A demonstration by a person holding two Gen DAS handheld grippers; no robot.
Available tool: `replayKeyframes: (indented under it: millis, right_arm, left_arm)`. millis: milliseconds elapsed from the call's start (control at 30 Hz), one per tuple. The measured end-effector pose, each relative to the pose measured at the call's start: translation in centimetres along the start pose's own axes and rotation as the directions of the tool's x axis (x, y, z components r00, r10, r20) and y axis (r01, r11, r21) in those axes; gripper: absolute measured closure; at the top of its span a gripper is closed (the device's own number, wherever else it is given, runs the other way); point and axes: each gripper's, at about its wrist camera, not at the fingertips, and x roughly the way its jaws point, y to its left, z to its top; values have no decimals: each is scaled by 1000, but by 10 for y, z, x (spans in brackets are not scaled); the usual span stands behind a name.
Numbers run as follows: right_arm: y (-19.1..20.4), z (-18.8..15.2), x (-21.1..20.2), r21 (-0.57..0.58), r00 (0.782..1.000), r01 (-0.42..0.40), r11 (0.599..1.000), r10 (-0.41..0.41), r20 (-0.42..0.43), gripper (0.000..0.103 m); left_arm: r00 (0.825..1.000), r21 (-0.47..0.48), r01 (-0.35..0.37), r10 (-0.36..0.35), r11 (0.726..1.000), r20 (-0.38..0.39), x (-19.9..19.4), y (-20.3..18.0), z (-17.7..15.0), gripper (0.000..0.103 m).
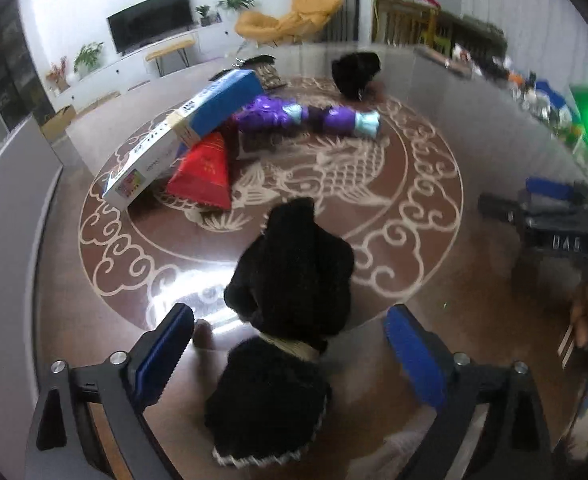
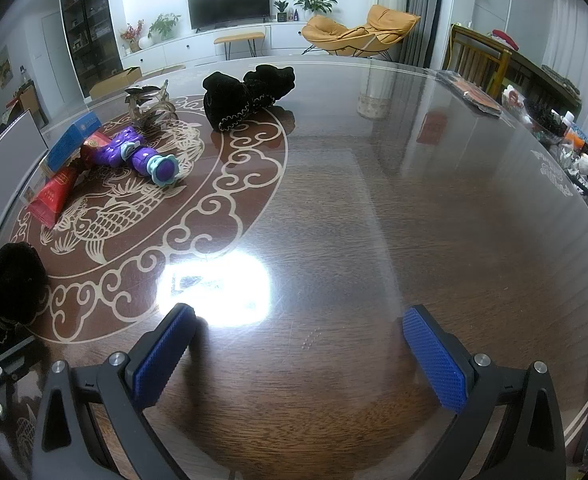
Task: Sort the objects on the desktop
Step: 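Reach the left tool to the black velvet pouch and close on it, then lift the black velvet pouch with the left tool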
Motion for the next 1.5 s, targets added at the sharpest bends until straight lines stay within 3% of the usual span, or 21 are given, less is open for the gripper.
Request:
replayKeyframes:
  millis: [1233, 1267, 1300, 1333, 1400, 1500]
  right_arm:
    - [0, 0, 0, 0, 1000, 0, 1000, 0, 0, 0]
    - [0, 0, 0, 0, 1000, -1, 1000, 1, 0, 0]
    - [0, 0, 0, 0, 1000, 0, 1000, 0, 0, 0]
    - [0, 0, 0, 0, 1000, -1, 1000, 1, 0, 0]
    - [0, 0, 0, 0, 1000, -1, 1000, 1, 0, 0]
    - [0, 0, 0, 0, 1000, -1, 1000, 1, 0, 0]
  left_arm:
    - [1000, -27, 13, -12, 1000, 9, 4, 8, 1, 0]
    - [1000, -33, 4, -4, 999, 13, 3, 8, 0, 2]
    - [999, -48, -5, 7, 999, 35, 0, 10, -1, 19]
    - [998, -58, -13, 16, 998, 55, -4, 12, -2, 44]
    - [997, -74, -31, 36, 997, 69, -10, 19, -3, 73]
    - [995, -145, -58, 69, 988, 71, -13, 40, -7, 74]
